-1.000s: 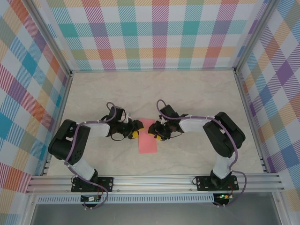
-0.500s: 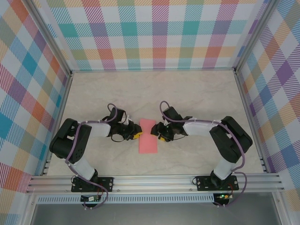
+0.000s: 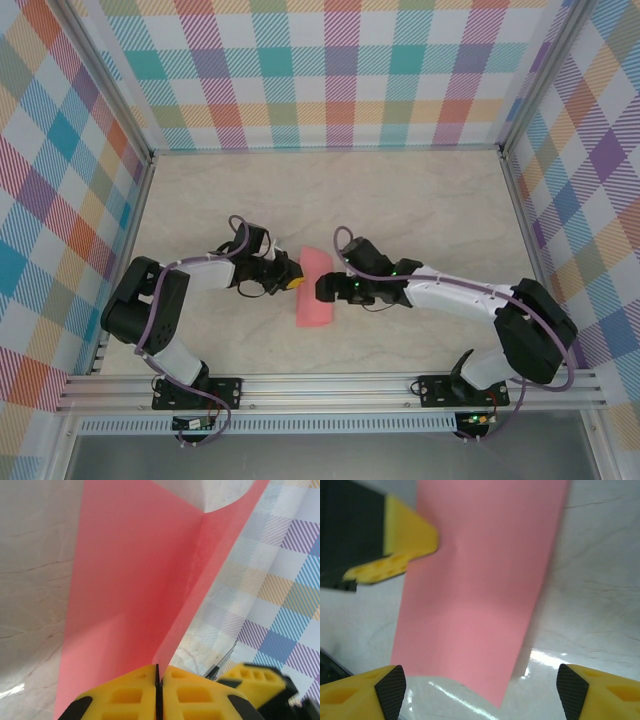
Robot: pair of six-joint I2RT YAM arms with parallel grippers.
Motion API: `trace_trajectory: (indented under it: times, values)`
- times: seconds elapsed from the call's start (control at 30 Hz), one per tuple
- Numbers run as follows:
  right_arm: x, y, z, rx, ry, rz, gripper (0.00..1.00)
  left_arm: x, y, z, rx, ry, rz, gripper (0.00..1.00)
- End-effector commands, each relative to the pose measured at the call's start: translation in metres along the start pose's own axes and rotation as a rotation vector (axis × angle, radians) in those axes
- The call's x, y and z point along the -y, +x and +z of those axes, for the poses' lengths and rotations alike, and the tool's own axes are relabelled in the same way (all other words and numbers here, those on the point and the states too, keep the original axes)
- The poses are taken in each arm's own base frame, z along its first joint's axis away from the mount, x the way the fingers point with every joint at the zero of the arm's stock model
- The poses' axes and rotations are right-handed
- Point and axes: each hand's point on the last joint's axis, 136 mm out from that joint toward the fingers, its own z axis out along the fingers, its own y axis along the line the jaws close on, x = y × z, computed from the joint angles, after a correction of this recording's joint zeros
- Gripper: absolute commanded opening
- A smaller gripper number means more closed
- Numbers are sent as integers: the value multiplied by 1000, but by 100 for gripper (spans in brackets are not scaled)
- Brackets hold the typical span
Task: Fold a paper plane with a square sheet of paper (pick it up from the middle)
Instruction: Fold the triangle a second time at the center of the table.
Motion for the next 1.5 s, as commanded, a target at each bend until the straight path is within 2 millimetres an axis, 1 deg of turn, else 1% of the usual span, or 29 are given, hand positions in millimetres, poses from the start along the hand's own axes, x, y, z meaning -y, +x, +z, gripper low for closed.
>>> trace_trajectory:
  times: [0.0,0.07,0.13,0.27,0.4,0.53,0.67,0.8,1.03,1.13,1.33,1.4,1.47]
  values:
    - [-15,4,-1,23,133,-234,82,9,3,-4,-3,-1,6,9]
    - [-26,8,1,39,181,-298,82,9,4,-4,-7,-3,4,9]
    - [-31,11,5,49,222,-331,82,8,5,-4,-10,-3,2,9]
    - [-44,24,17,31,272,-424,82,9,6,-5,-11,-2,1,9]
    - [-45,29,27,22,358,-461,79,9,7,-5,-14,-2,-1,9]
    - [-38,27,35,27,431,-442,70,9,8,-6,-17,0,-2,9]
    - [-36,26,37,30,447,-434,59,9,9,-6,-17,0,0,9]
    - [-35,27,37,32,444,-427,50,9,8,-6,-17,-2,-1,9]
    - [-37,26,32,52,422,-423,28,9,8,-6,-14,-3,-1,10]
    - [-37,25,28,62,410,-429,26,8,8,-5,-15,-6,-3,10]
    - [-36,26,23,62,399,-439,17,7,7,-3,-17,-9,-4,11]
    - [-36,27,23,58,397,-440,13,7,7,-3,-16,-8,-4,12]
    - [-36,27,23,57,393,-441,8,7,7,-4,-14,-9,-4,16]
